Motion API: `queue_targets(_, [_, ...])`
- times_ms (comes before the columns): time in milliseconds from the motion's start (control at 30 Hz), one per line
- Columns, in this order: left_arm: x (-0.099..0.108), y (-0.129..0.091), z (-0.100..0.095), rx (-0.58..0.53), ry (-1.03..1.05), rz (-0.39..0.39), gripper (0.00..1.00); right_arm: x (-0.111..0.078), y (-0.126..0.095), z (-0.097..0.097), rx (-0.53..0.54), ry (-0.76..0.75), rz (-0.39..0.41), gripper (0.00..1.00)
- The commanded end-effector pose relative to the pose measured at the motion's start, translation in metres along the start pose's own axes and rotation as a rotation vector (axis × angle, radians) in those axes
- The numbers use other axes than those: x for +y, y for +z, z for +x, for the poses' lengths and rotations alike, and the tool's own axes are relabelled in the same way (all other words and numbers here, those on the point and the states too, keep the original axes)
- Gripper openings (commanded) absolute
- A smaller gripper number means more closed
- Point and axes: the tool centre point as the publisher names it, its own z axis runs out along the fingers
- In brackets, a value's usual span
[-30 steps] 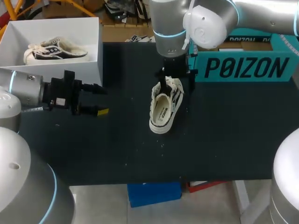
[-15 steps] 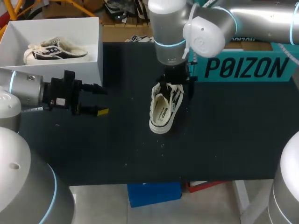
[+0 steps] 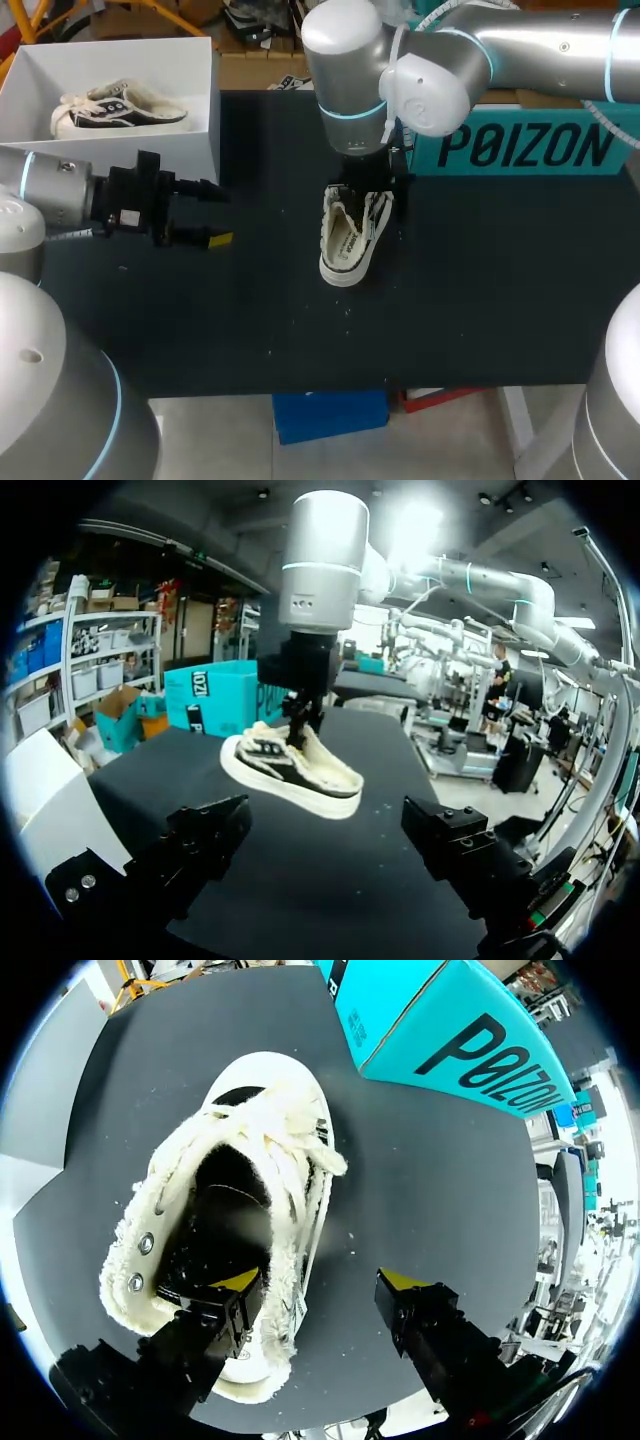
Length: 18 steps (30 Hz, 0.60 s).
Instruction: Take the shoe out of the shoebox, open the shoe tongue, remove and reinsert the insole, then place the shoe into the shoebox
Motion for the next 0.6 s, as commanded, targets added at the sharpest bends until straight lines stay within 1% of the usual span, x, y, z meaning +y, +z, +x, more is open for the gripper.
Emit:
queue_targets(33, [0.001, 0.001, 0.001, -0.006, 0.002, -0.001, 1.0, 0.0, 0.016, 0.005, 0.009, 0.0, 0.006, 0.51])
queue_targets(67, [0.001, 0.001, 0.001, -0.006, 0.002, -0.001, 1.0, -0.001, 0.017, 0.005, 0.015, 0.003, 0.008, 0.45])
queue_targets(100, [0.001, 0.001, 0.001, -0.006, 0.002, -0.001, 1.0, -0.001, 0.017, 0.005, 0.017, 0.004, 0.01, 0.35])
queue_targets(133, [0.001, 0.001, 0.001, -0.006, 0.002, -0.001, 1.0, -0.001, 0.018, 0.005, 0.018, 0.005, 0.011, 0.14])
queue_targets(167, [0.001, 0.001, 0.001, -0.006, 0.002, -0.001, 1.0, -0.001, 0.018, 0.005, 0.019, 0.005, 0.013, 0.0])
queue_targets(433, [0.001, 0.001, 0.001, -0.006, 0.002, -0.001, 1.0, -0.001, 0.015, 0.007, 0.037, -0.012, 0.005, 0.0])
queue_targets(600, [0.001, 0.001, 0.001, -0.006, 0.002, -0.001, 1.0, 0.0, 0.005, 0.009, 0.05, -0.029, -0.001, 0.0])
